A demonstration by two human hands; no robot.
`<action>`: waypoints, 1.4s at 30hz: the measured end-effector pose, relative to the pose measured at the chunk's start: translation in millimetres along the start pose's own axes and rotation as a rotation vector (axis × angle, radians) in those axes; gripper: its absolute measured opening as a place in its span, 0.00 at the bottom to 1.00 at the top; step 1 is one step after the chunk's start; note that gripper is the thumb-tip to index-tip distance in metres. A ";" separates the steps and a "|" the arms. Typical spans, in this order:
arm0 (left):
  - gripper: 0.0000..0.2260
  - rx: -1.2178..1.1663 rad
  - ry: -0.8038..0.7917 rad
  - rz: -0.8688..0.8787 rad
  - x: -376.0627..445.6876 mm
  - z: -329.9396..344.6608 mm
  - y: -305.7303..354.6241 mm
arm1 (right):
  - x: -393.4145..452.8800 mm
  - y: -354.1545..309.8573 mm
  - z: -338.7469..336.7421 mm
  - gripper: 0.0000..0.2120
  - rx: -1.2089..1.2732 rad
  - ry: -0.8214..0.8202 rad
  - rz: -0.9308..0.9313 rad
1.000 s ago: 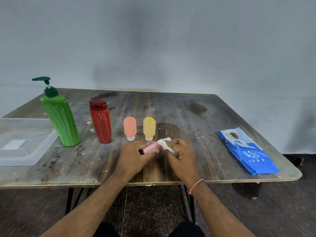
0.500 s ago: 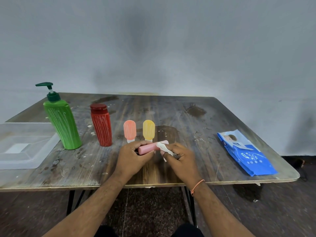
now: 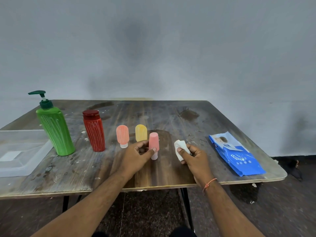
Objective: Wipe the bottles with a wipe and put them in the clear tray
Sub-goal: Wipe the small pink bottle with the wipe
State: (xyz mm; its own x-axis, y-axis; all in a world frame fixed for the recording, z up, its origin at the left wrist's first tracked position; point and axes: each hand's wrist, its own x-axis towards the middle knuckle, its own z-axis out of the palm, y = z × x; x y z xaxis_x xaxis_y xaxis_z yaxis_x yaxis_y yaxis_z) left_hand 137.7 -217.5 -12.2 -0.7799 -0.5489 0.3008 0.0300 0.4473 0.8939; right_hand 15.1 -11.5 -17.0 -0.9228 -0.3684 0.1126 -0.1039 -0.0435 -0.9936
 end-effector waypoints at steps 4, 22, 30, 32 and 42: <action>0.17 -0.006 -0.029 0.012 16.8 32.1 10.1 | 2.9 2.1 -6.6 0.13 0.010 0.004 -0.003; 0.21 0.090 -0.106 0.000 56.4 60.9 8.7 | 9.7 10.2 -9.2 0.09 -0.079 -0.122 -0.098; 0.27 0.097 -0.108 -0.039 51.4 59.1 10.5 | 6.4 7.2 -8.0 0.13 -0.090 -0.108 -0.104; 0.28 0.090 -0.119 -0.050 49.1 57.6 11.2 | 6.2 6.6 -8.4 0.14 -0.097 -0.103 -0.101; 0.30 0.134 -0.004 -0.087 1.5 31.6 6.3 | 5.3 8.1 -9.2 0.18 -0.141 -0.079 -0.097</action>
State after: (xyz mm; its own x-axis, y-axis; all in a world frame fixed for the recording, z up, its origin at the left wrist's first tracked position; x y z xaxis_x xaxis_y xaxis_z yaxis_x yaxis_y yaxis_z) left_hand 117.0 -193.2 -16.7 -0.7785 -0.5868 0.2226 -0.1213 0.4886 0.8640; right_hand 5.9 -5.3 -24.5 -0.8745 -0.4409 0.2024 -0.2471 0.0459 -0.9679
